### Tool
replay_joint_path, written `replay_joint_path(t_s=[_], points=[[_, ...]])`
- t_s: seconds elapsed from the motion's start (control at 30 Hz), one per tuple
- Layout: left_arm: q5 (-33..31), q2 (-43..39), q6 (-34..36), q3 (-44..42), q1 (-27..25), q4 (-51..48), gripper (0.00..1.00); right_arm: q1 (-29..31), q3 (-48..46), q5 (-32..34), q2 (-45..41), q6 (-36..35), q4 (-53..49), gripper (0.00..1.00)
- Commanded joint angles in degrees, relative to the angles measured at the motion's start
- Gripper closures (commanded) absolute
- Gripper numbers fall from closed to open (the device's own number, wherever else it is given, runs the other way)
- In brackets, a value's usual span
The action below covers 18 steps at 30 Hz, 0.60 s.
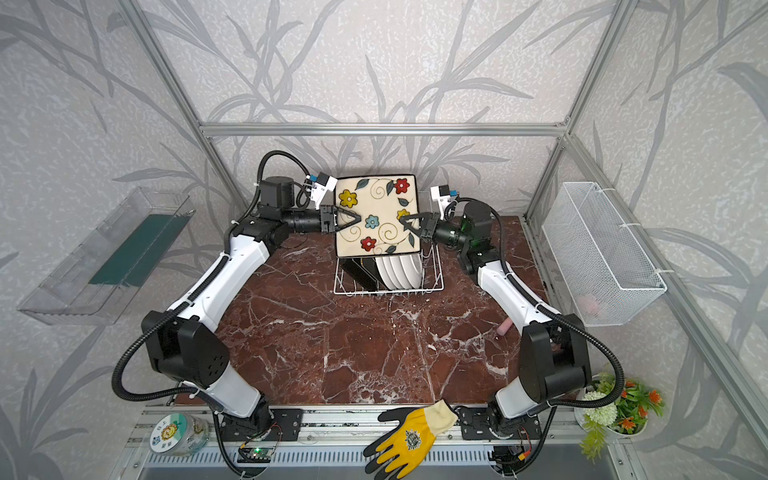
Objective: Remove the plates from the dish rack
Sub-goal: 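Close the left gripper on the floral plate edge nearest it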
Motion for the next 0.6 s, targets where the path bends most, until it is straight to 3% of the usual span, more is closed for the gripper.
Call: replay_joint_path(t_s=[0.0, 0.2, 0.27, 0.4, 0.57], points=[[4.04, 0.49, -2.41, -0.11, -0.16, 5.49, 0.72, 0.26, 1.57, -1.96, -0.77, 0.44, 10.79, 1.0], [3.46, 0.66, -0.44, 0.56, -0.16, 3.1, 0.9, 0.26, 1.34, -2.21, 0.17, 1.1, 11.64, 1.0], [3.13, 0.64, 0.19, 0.93, -0.15, 1.97, 1.0, 0.26, 1.39, -2.2, 0.46, 1.1, 11.71, 1.0], [1.99, 0.53, 0.18, 1.02, -0.15, 1.17, 1.0, 0.26, 1.29, -2.01, 0.66, 1.22, 11.68, 0.99], [-1.1, 0.08, -0.8, 0.85, 0.03, 0.77, 1.0, 0.25, 1.17, -1.58, 0.66, 1.12, 10.82, 0.92]])
